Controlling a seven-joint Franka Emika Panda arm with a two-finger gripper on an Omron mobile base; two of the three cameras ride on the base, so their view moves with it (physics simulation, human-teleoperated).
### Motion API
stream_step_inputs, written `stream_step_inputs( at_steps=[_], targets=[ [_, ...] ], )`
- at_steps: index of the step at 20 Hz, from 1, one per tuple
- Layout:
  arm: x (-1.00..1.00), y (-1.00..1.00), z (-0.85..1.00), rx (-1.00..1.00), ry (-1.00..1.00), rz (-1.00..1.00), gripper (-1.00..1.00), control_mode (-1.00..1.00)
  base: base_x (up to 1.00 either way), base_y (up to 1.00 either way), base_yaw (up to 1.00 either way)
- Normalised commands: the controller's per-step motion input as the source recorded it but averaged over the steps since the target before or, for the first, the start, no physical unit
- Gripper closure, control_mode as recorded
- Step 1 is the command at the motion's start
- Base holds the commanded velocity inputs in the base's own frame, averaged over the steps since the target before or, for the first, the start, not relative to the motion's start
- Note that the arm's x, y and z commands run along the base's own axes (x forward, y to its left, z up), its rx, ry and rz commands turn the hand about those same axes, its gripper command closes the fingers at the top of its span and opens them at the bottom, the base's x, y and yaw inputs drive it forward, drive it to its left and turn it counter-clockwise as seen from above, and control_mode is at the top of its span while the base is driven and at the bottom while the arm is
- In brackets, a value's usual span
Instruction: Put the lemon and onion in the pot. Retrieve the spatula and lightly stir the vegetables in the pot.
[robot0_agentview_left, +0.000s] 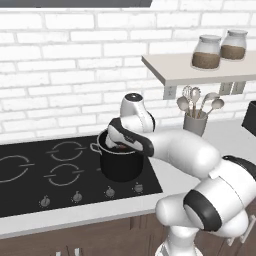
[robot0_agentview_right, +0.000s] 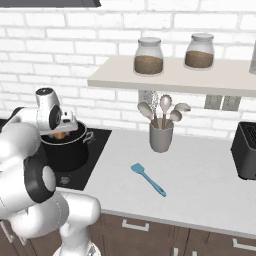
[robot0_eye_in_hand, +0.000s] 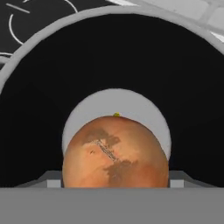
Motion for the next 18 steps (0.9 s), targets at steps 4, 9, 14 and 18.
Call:
stream_step_inputs(
  at_steps=[4, 9, 14, 18],
  targets=[
    [0.0, 0.0, -0.08, 0.0, 0.06, 0.0, -1.0, -1.0, 0.0, 0.0, 0.0],
    [-0.03, -0.05, 0.03, 0.0, 0.01, 0.0, -1.0, -1.0, 0.0, 0.0, 0.0],
    [-0.17, -0.06, 0.2, 0.0, 0.0, 0.0, -1.0, -1.0, 0.0, 0.0, 0.0],
    [-0.51, -0.12, 0.54, 0.0, -0.08, 0.0, -1.0, -1.0, 0.0, 0.0, 0.0]
  ],
)
